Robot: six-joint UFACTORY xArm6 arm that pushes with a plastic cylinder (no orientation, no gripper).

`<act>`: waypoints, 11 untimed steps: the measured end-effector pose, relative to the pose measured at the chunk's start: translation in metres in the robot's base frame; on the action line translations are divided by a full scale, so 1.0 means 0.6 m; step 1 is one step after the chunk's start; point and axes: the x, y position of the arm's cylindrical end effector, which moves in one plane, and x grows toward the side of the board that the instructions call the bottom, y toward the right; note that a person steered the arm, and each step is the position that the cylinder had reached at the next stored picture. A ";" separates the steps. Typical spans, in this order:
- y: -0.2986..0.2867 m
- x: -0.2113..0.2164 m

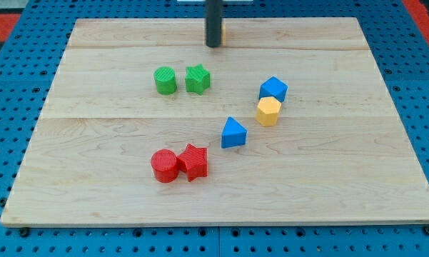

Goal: Move the yellow hexagon into yellow heart

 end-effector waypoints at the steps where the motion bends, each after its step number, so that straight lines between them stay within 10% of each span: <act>1: 0.127 0.001; 3: 0.337 0.035; 4: 0.454 0.180; 7: 0.281 0.386; 9: 0.086 0.270; 11: 0.118 0.206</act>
